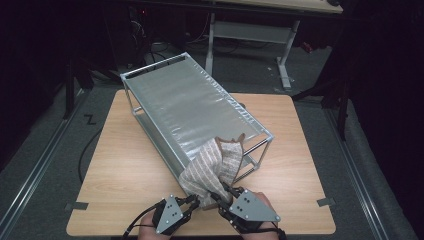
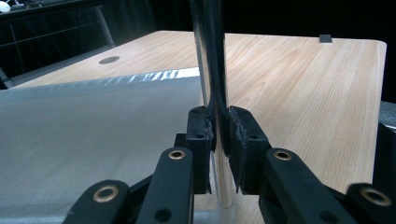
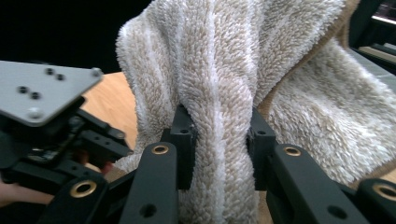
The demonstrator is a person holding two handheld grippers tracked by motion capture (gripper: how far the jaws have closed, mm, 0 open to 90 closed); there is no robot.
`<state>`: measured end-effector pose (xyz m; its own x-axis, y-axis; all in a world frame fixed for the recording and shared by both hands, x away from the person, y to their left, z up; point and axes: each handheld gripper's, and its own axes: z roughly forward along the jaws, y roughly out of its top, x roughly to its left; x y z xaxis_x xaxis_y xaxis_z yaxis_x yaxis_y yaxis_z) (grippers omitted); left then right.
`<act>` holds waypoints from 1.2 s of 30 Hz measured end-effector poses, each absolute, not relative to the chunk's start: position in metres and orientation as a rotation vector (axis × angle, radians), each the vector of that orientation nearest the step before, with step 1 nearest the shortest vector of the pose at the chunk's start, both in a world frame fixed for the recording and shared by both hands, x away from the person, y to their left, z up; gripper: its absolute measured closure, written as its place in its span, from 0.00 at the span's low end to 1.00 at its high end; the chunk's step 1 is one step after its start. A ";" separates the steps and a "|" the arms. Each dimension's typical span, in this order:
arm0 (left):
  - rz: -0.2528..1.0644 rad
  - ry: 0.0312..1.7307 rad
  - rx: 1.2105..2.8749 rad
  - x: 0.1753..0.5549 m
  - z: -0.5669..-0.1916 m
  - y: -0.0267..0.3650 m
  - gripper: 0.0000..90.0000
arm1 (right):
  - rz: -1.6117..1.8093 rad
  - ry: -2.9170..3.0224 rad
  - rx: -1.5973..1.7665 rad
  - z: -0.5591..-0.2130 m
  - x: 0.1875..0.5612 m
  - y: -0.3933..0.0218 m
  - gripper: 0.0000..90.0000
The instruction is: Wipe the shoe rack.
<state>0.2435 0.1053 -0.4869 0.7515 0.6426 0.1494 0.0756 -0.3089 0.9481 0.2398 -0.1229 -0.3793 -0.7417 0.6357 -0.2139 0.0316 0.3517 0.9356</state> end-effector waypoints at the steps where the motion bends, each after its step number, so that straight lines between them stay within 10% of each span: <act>1: 0.626 0.558 1.819 0.243 -0.487 0.105 0.88 | 1.405 2.051 0.592 -0.379 0.243 -0.126 0.79; 36: 0.624 0.553 1.827 0.242 -0.487 0.108 0.87 | 1.270 1.765 1.070 -0.385 0.321 -0.232 0.79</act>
<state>0.2425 0.1085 -0.4865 0.7545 0.6382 0.1528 0.0753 -0.3154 0.9460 0.3207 -0.2322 -0.3848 -0.4115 0.9084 -0.0736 0.2191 0.1770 0.9595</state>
